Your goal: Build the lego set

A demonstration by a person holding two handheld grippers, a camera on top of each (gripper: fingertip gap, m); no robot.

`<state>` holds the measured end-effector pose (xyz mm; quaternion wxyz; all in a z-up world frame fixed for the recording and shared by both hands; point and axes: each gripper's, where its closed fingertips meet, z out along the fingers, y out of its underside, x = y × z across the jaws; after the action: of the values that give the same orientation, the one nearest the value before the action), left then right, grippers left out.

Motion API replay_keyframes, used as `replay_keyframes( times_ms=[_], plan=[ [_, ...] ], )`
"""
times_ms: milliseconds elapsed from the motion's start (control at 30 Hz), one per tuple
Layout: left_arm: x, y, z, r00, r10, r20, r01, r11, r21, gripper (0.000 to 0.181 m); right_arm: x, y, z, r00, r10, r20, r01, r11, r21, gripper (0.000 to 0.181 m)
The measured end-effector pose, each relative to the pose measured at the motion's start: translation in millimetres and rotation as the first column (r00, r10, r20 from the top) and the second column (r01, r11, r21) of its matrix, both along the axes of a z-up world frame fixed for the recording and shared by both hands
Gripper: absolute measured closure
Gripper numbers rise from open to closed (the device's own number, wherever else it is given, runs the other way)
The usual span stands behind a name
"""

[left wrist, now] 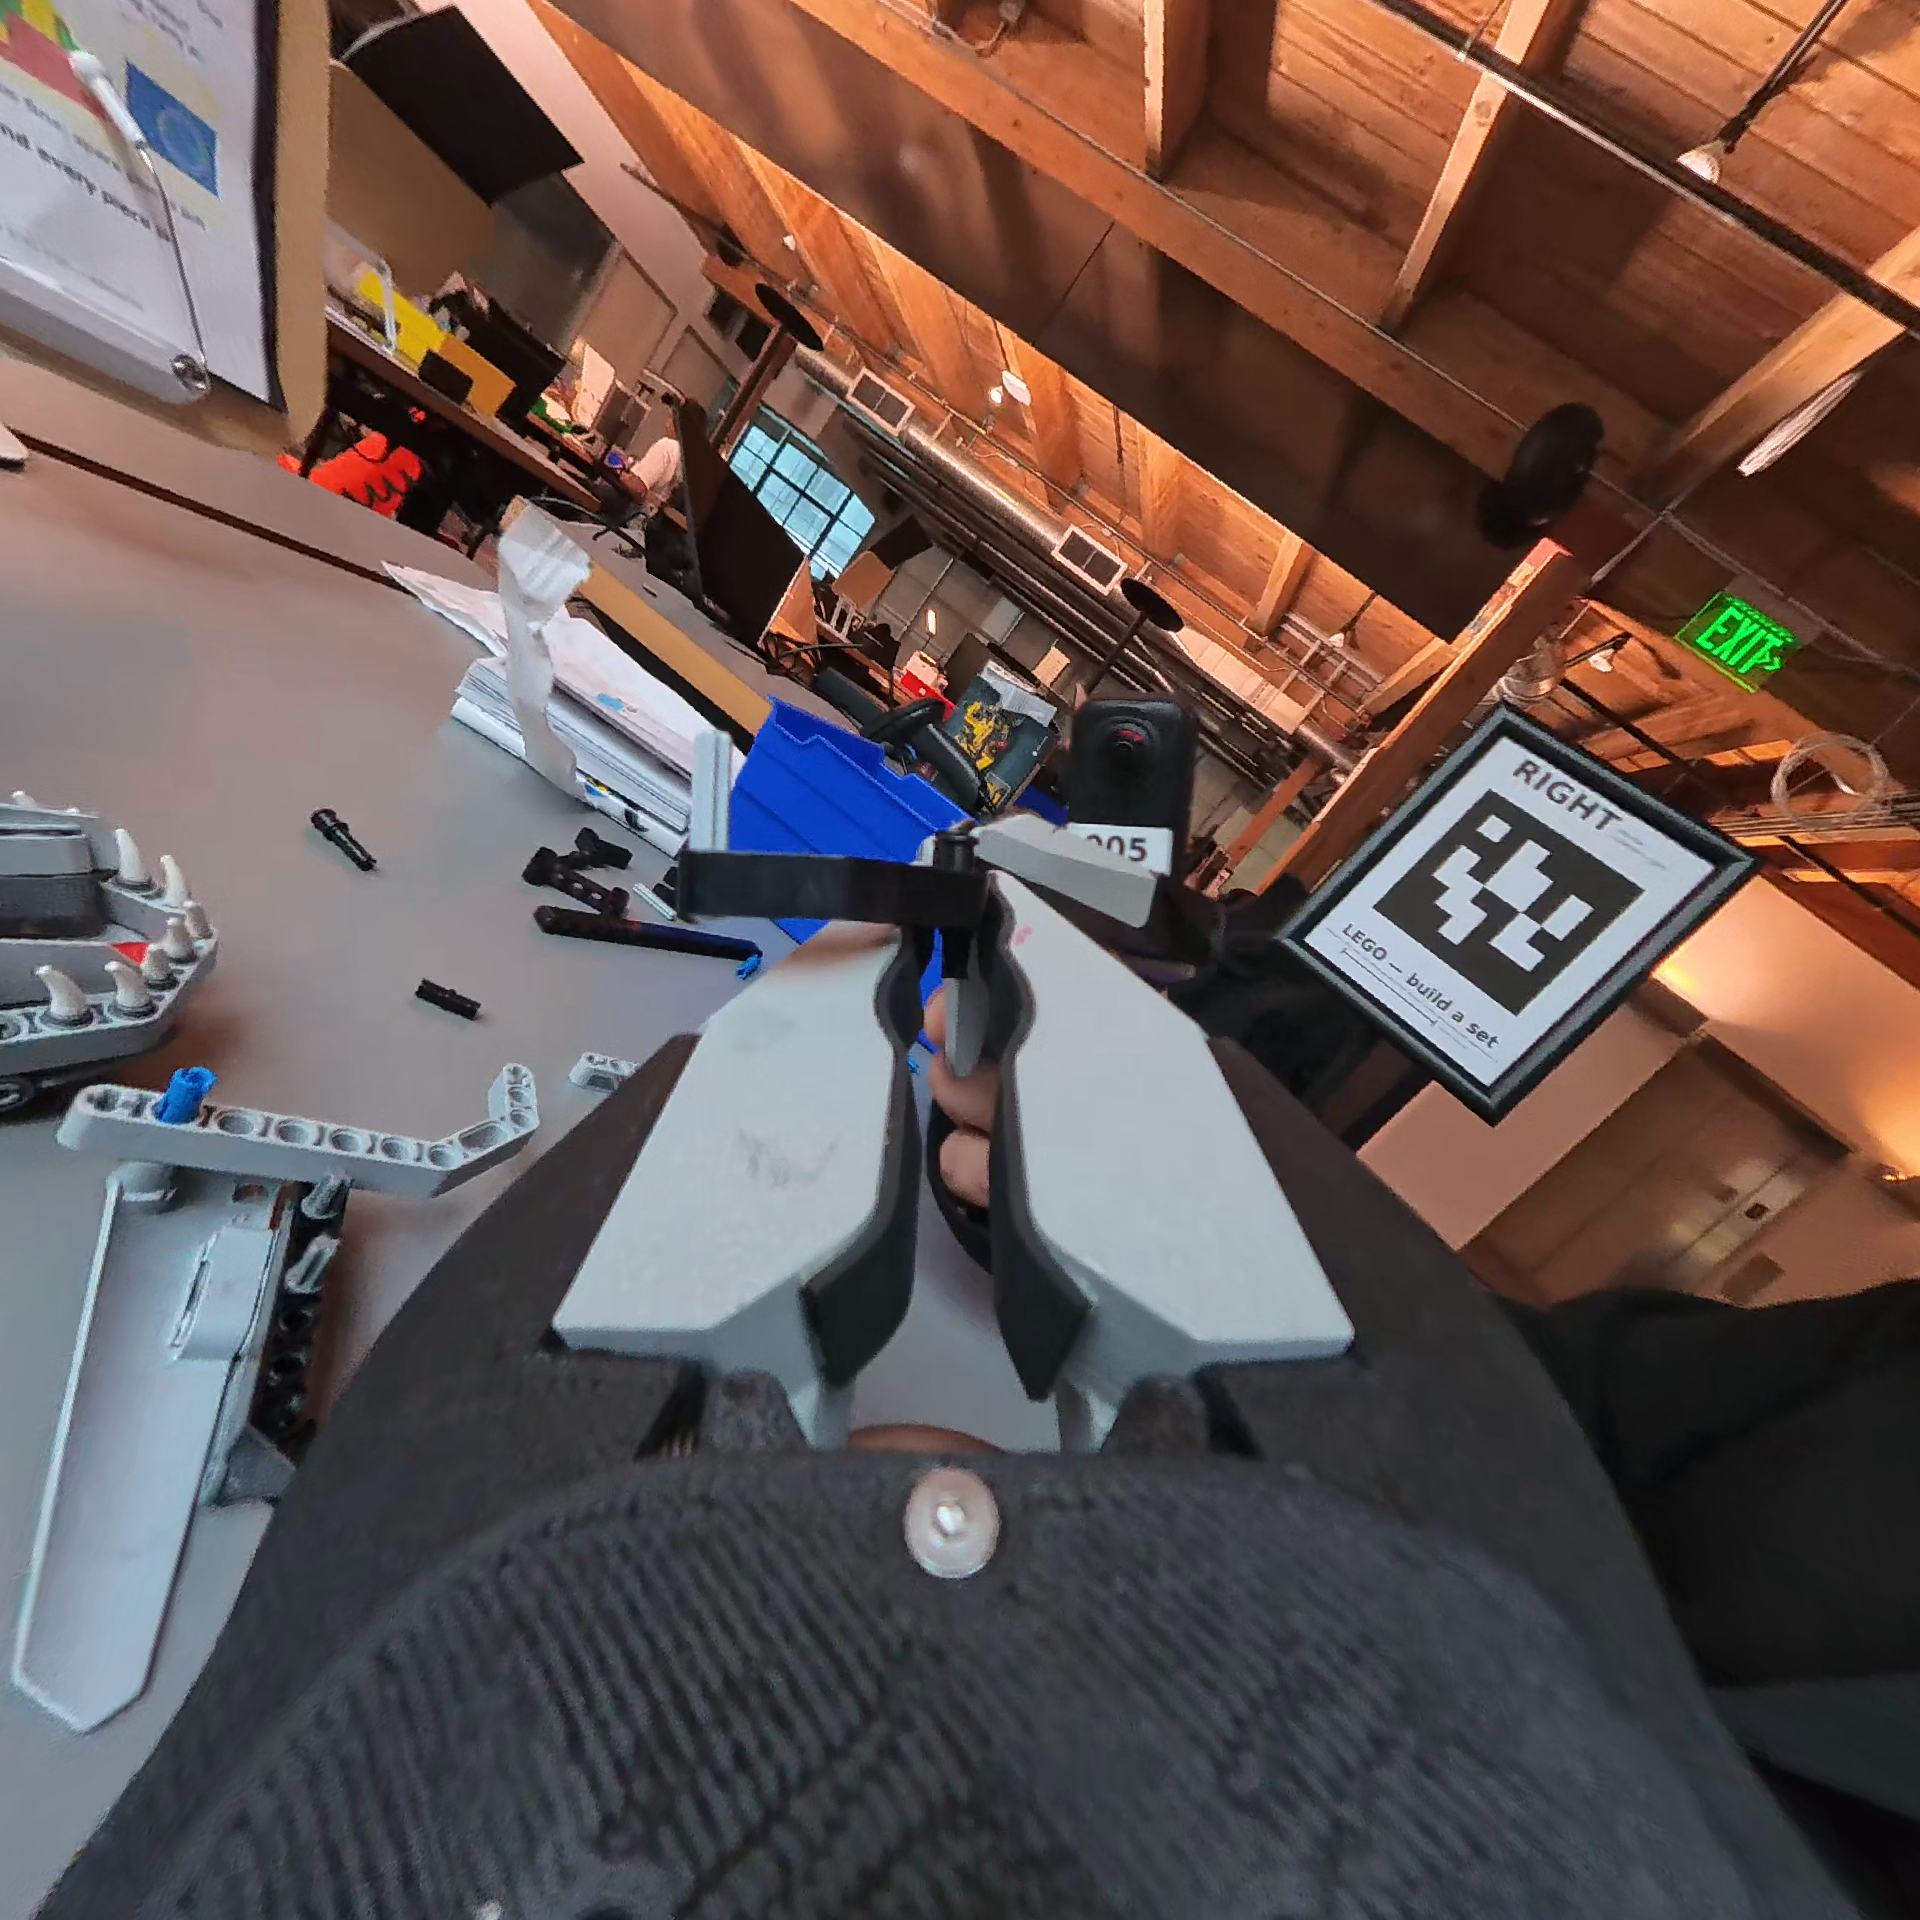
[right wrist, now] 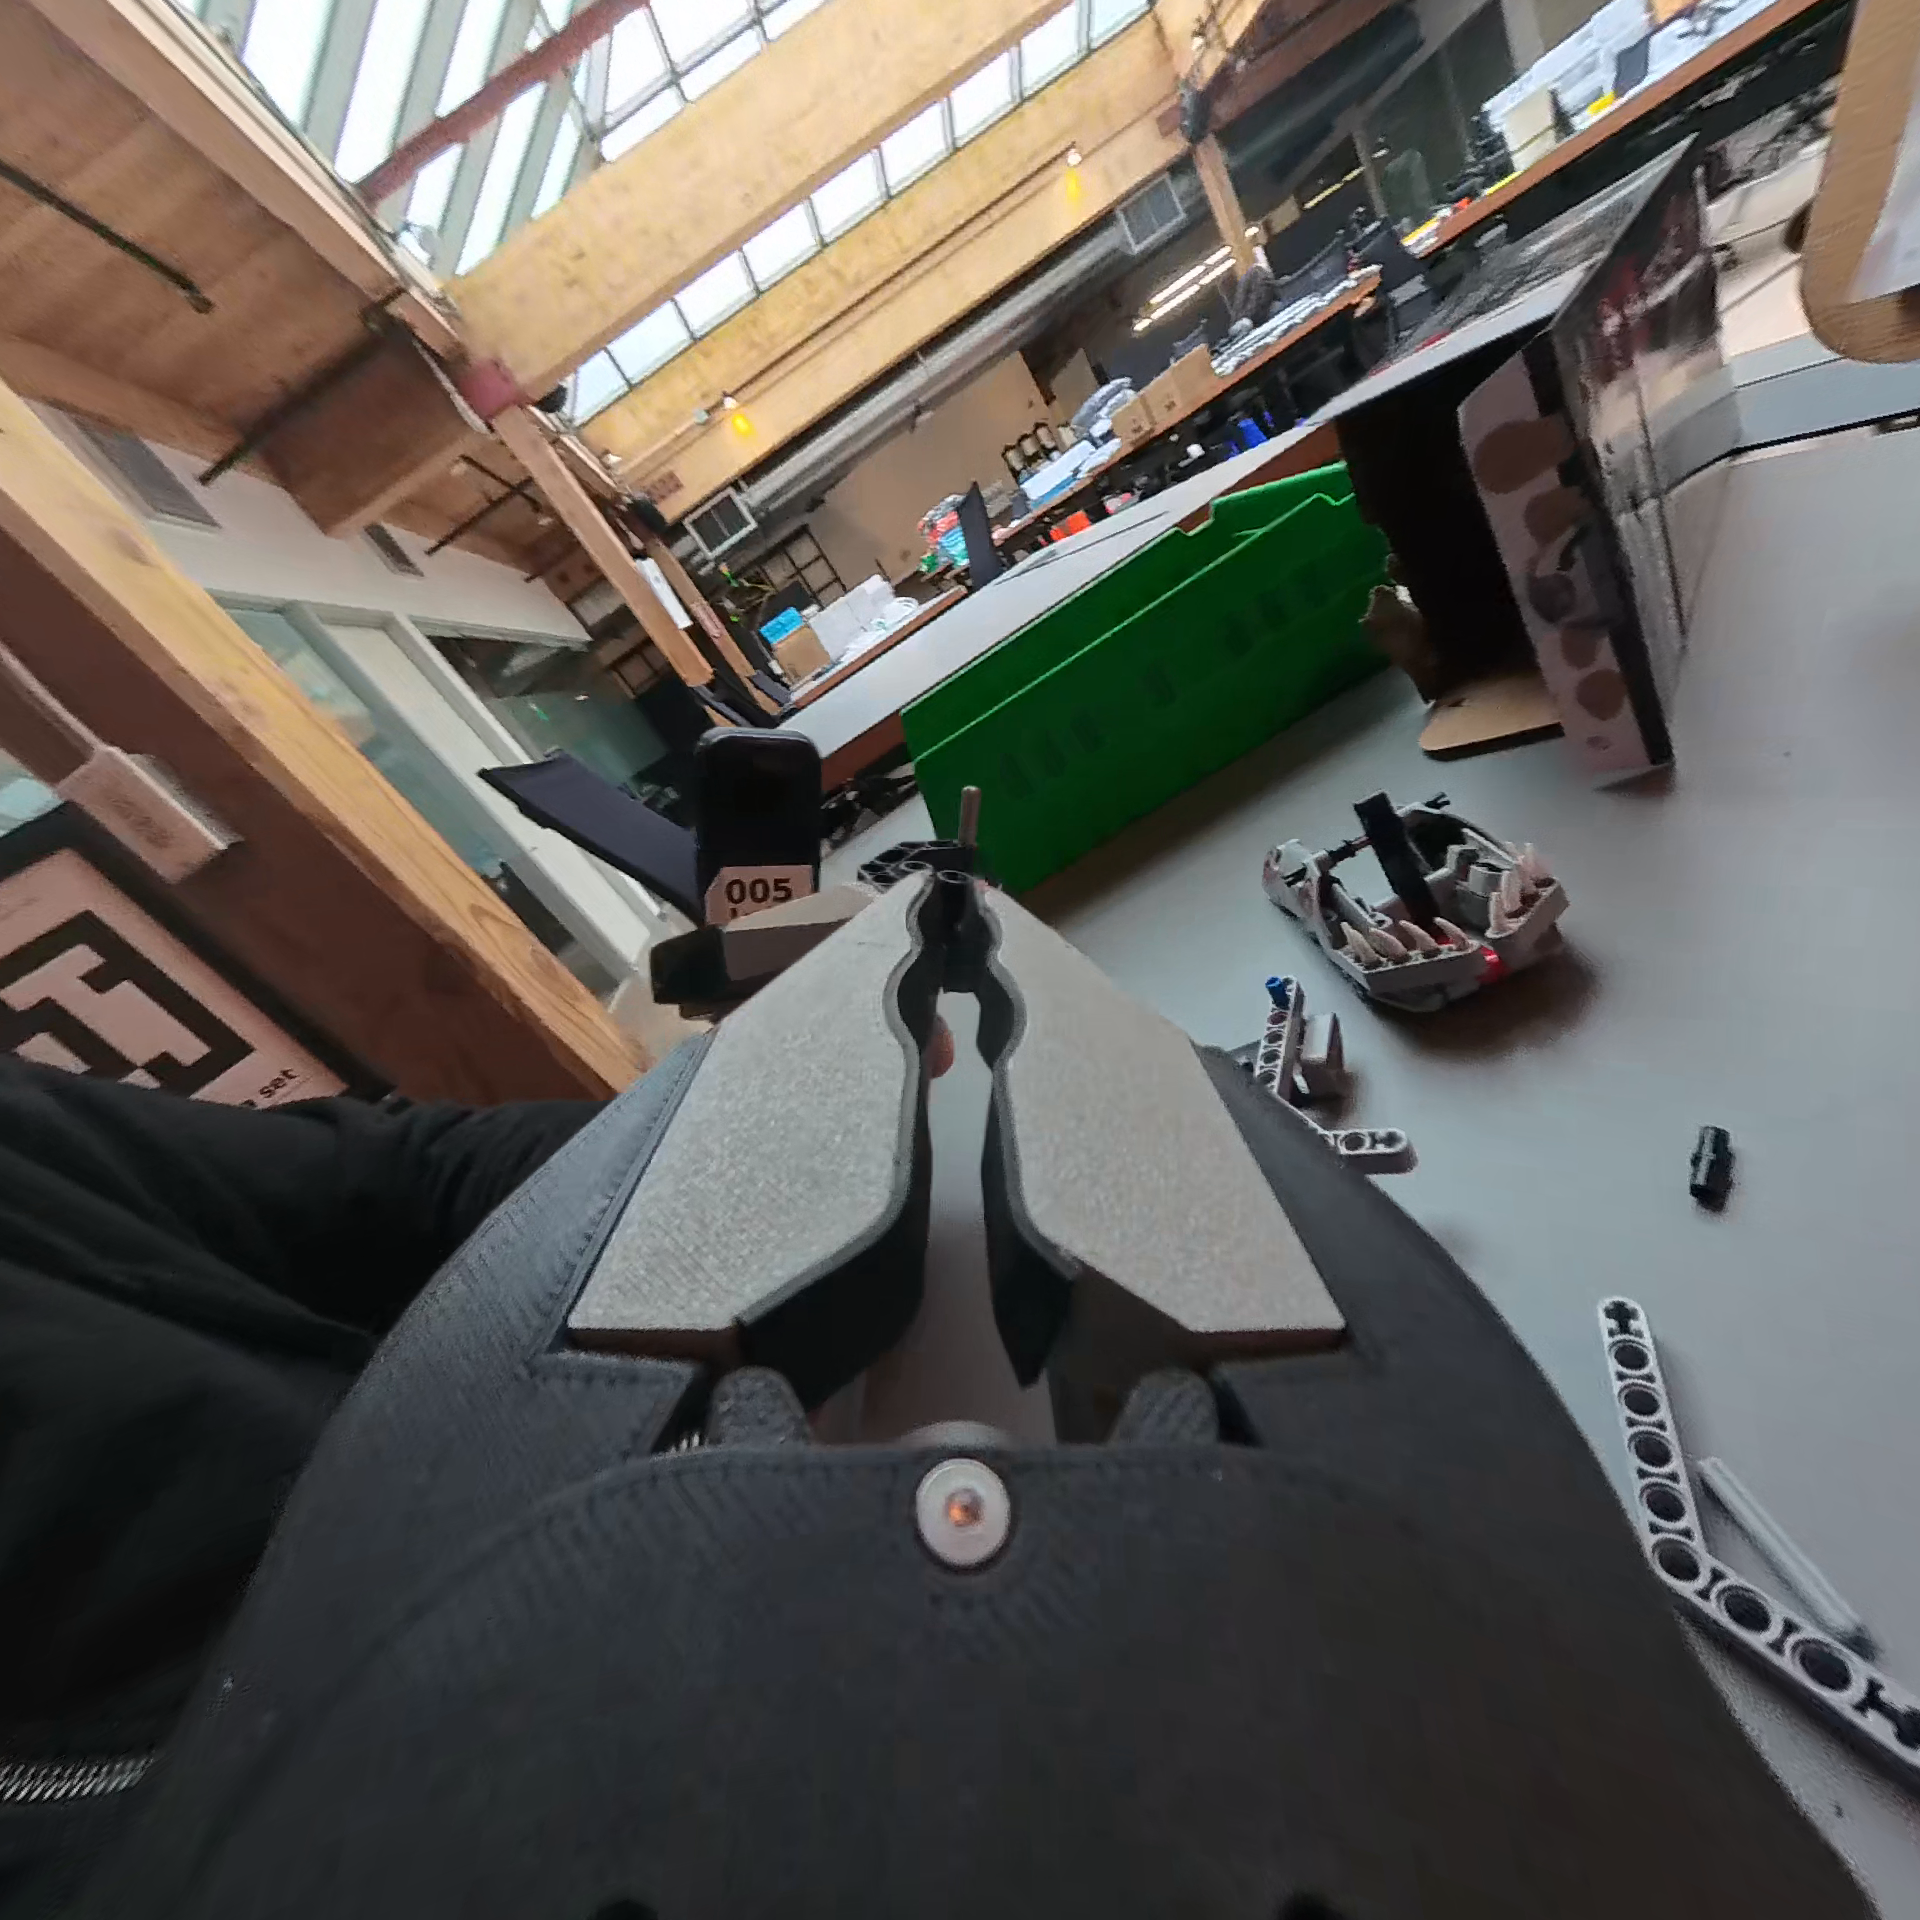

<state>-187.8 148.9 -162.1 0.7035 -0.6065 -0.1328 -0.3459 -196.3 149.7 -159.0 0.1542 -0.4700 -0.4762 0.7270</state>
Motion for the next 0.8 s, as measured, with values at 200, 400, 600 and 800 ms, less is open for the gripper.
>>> replay_keyframes(
  times_ms=[200,400,600,800],
  plan=[
    [-4.2,0.9,-3.2,0.998,0.057,-0.029,-0.057,0.998,-0.017,0.175,-4.8,2.1,-1.2,0.998,-0.057,0.009,0.056,0.998,0.041,0.181],
    [-1.2,-2.2,4.2,1.000,0.003,-0.007,-0.003,1.000,0.019,0.176,2.0,-3.4,5.8,0.996,0.070,-0.058,-0.061,0.989,0.134,0.181],
    [6.1,1.3,1.1,0.997,-0.062,0.041,0.061,0.998,0.017,0.176,9.7,-4.0,-2.7,0.986,0.167,0.000,-0.165,0.975,0.148,0.179],
    [11.2,1.8,0.4,0.998,-0.058,-0.013,0.058,0.998,0.023,0.176,14.9,-4.1,-4.0,0.986,0.167,0.029,-0.168,0.947,0.275,0.179]
  ],
)
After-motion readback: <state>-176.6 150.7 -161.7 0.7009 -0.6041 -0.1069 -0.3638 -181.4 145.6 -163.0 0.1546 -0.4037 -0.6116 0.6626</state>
